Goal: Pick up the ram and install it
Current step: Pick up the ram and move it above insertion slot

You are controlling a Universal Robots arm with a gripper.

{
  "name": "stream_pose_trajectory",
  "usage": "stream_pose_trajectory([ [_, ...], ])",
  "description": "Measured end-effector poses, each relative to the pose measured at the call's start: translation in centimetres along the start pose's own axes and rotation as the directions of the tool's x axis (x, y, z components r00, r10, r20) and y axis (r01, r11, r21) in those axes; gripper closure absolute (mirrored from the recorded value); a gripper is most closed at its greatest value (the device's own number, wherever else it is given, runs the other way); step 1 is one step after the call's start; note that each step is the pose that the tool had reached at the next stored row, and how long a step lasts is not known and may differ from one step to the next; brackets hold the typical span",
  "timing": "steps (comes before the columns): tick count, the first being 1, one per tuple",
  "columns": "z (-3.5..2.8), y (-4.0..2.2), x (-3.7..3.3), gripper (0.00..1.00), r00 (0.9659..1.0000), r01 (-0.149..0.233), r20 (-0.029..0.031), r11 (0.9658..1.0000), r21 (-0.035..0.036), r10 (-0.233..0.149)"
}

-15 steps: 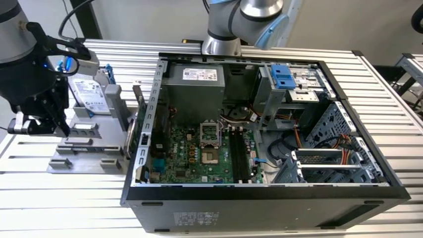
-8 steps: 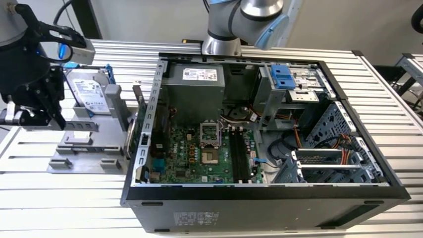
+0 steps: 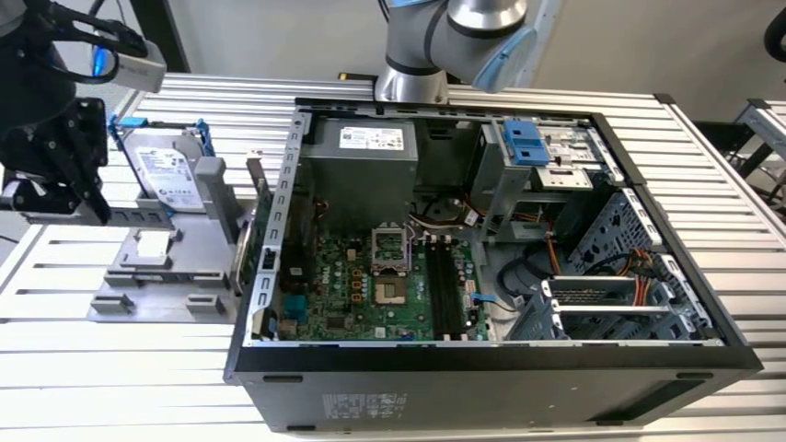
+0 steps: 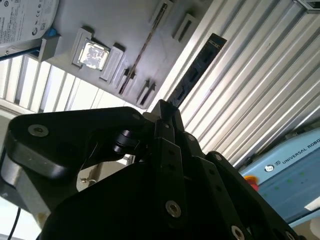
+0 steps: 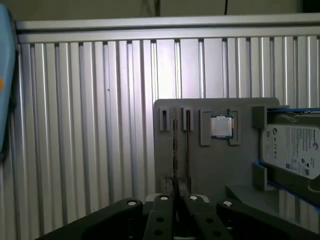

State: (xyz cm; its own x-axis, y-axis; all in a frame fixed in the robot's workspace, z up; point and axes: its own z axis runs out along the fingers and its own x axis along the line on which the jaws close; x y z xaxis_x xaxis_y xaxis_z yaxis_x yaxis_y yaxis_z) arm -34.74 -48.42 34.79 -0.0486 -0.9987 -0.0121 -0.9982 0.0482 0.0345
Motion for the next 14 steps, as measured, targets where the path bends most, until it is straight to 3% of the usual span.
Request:
stream_pose_trajectory([
  [11, -2.91, 0.11, -0.04, 1.0, 1.0, 0.0, 0.0, 1.0, 0.0001, 0.0],
  [14, -3.21, 0.12, -0.04, 1.0, 1.0, 0.0, 0.0001, 1.0, 0.0001, 0.0],
])
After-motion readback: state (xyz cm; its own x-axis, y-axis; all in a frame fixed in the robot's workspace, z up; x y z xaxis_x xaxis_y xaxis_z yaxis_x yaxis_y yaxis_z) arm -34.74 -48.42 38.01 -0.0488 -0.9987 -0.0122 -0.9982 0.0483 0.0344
